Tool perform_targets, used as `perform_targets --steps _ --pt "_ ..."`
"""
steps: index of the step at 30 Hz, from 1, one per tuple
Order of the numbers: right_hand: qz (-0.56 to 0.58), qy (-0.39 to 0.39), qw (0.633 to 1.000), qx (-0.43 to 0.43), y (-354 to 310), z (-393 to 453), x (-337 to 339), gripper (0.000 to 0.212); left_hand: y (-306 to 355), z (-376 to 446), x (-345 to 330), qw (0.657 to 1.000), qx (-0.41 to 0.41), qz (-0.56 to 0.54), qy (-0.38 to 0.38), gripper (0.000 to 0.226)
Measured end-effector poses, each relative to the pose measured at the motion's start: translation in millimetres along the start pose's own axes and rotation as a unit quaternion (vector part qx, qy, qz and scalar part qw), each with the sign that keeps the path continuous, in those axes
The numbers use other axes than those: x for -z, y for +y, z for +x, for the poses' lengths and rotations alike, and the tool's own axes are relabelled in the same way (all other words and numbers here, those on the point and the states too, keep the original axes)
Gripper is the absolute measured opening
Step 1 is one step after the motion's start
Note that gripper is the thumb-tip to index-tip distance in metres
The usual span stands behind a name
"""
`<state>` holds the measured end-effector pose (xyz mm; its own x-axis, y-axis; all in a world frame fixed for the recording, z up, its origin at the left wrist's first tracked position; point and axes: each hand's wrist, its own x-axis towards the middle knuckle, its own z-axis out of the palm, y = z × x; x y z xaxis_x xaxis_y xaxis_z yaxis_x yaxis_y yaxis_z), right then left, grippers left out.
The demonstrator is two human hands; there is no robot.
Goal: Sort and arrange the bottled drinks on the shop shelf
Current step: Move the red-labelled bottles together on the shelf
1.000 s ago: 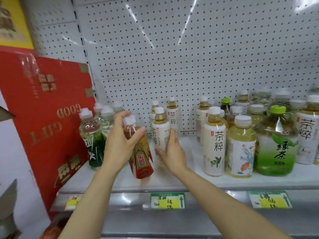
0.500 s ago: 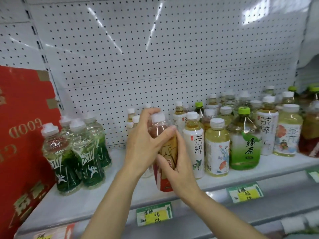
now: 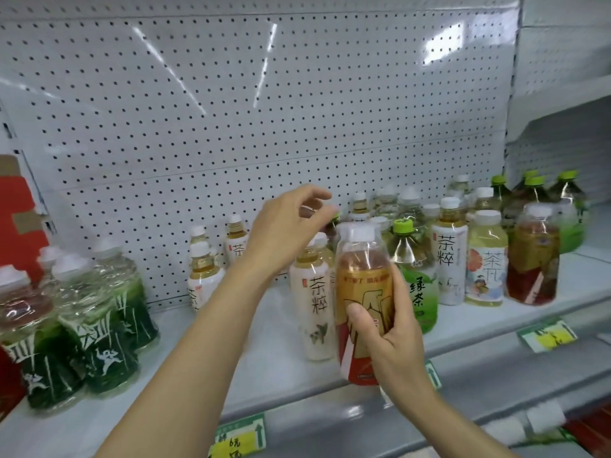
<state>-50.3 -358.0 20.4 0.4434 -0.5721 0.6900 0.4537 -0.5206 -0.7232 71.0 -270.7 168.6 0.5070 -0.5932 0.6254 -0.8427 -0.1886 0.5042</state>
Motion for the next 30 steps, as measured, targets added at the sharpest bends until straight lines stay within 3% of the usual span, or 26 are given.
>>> perform_targets --steps 3,6,13,21,25,30 --pt "-0.025 0.005 1.000 0.006 5 14 39 0.067 5 21 -37 0.988 -0.008 0.108 -0.106 0.041" --pt "-0.052 0.017 0.998 0.013 23 29 77 0.071 14 33 -76 0.968 -0.031 0.200 -0.147 0.053" --pt "-0.106 0.028 0.994 0.017 82 62 135 0.083 43 59 -129 0.950 0.009 0.225 -0.216 0.069" --pt "-0.122 0.009 0.991 -0.046 117 83 141 0.084 46 61 -135 0.971 0.075 0.169 -0.153 0.050" --pt "-0.090 -0.031 0.991 -0.090 130 83 136 0.081 46 66 -132 0.977 0.081 0.167 -0.102 0.036" --pt "-0.091 -0.057 0.990 -0.088 133 90 135 0.072 58 72 -124 0.983 0.065 0.166 -0.037 0.037"
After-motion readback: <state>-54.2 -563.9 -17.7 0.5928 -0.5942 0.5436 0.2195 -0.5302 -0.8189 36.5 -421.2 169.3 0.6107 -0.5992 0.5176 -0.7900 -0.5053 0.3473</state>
